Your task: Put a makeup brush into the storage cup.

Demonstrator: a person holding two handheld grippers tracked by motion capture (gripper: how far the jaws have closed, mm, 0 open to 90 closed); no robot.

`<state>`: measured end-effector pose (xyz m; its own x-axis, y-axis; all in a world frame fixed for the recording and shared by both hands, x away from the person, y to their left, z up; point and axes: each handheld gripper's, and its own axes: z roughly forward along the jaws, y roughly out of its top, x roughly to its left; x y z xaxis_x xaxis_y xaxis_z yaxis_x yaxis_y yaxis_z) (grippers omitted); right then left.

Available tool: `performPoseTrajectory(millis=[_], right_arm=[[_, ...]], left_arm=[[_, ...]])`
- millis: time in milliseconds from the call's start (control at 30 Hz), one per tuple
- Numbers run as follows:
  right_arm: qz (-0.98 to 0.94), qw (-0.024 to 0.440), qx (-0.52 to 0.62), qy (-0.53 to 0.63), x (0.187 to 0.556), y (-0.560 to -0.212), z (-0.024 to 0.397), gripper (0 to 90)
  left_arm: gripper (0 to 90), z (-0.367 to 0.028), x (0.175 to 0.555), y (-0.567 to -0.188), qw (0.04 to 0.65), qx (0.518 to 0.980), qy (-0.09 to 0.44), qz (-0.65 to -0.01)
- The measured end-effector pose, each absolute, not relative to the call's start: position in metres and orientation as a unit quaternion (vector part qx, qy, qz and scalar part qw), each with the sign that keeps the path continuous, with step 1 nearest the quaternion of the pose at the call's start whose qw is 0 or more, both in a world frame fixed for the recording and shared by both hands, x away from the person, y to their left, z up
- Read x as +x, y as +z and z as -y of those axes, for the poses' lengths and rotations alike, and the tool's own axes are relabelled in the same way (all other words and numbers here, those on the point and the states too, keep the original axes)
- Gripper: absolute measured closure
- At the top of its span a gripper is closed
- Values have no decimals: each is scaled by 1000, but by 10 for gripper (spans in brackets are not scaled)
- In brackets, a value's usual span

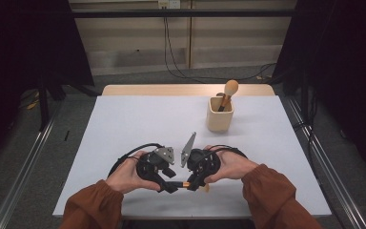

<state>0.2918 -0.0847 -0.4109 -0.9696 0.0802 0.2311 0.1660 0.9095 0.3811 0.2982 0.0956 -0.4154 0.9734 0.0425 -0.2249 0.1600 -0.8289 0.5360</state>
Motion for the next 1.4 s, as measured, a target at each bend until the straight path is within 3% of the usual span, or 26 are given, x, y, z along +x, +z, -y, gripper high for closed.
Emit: performPoseTrajectory(millis=[367, 867, 1400], right_arm=[[970, 95, -57, -216, 291, -411, 84, 745], [972, 73, -47, -221, 290, -411, 84, 746], [970, 56, -46, -233, 291, -411, 88, 732]], left_arm=[[612, -93, 297, -419, 299, 947, -108, -50], [728, -88, 295, -423, 306, 948, -85, -24], [745, -88, 297, -423, 309, 947, -83, -32]])
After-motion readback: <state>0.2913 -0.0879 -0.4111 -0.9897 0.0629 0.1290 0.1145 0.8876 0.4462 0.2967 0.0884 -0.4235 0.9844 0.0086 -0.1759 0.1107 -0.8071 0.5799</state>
